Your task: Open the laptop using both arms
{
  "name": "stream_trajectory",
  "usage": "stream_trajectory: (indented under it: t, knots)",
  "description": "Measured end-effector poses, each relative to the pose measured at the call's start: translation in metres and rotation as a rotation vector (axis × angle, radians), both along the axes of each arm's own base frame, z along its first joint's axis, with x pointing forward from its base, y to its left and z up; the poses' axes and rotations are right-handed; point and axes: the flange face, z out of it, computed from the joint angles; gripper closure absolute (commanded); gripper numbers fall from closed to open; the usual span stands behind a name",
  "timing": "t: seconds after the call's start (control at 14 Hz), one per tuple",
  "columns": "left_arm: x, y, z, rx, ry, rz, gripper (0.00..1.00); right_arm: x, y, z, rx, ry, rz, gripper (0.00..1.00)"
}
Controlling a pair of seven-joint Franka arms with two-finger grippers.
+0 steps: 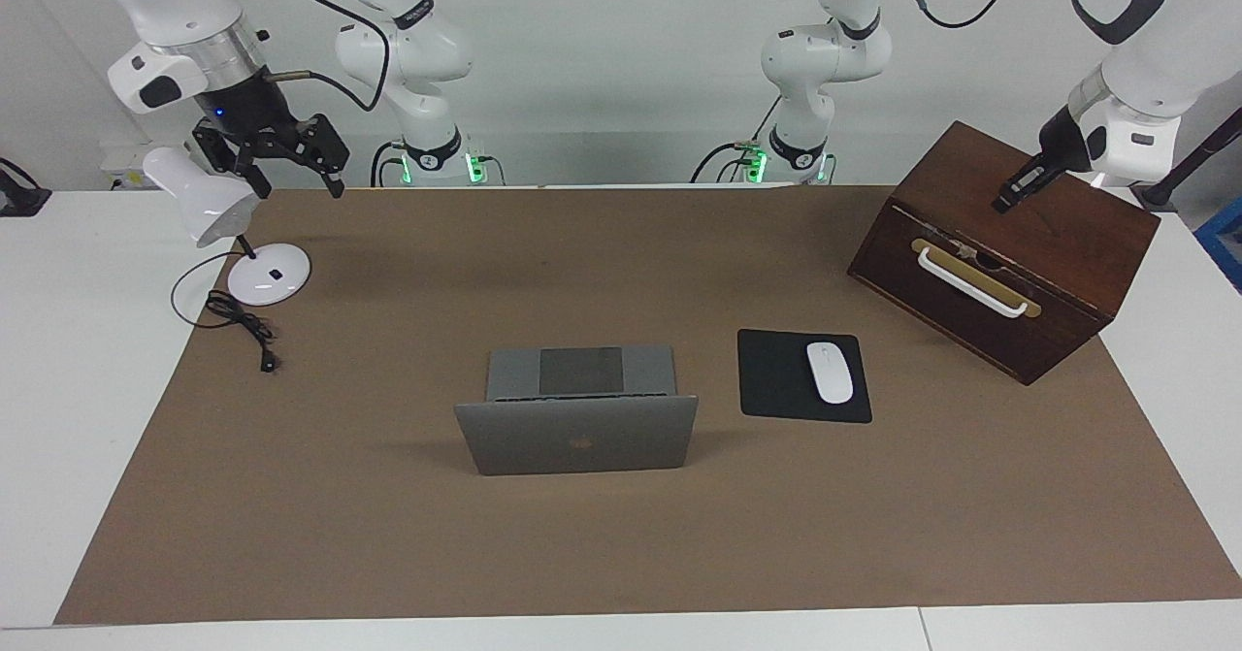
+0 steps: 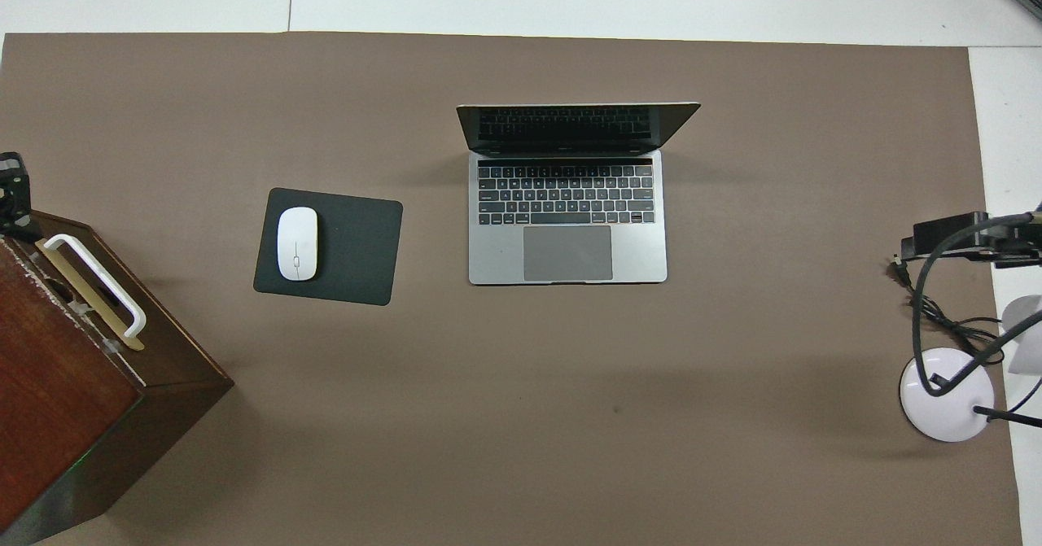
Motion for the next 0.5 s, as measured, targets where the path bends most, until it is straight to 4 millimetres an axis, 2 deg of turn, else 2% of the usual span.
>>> stream_trajectory:
  t: [0.07, 0.14, 0.5]
  knots:
    - [-0.0025, 0.0014, 0.001, -0.001, 0.005, 0.001, 0.28, 0.0007, -0.0001, 0.0005, -0.001, -0.007, 0.005, 0.0]
    - [-0.0036, 0.0015, 0.0013, -0.001, 0.006, 0.001, 0.0, 0.0011, -0.0003, 0.0005, -0.003, -0.01, 0.009, 0.0]
    - [-0.0037, 0.0011, 0.0004, 0.006, 0.008, -0.003, 0.0, 0.0011, -0.0021, -0.0005, -0.026, -0.01, 0.036, 0.0]
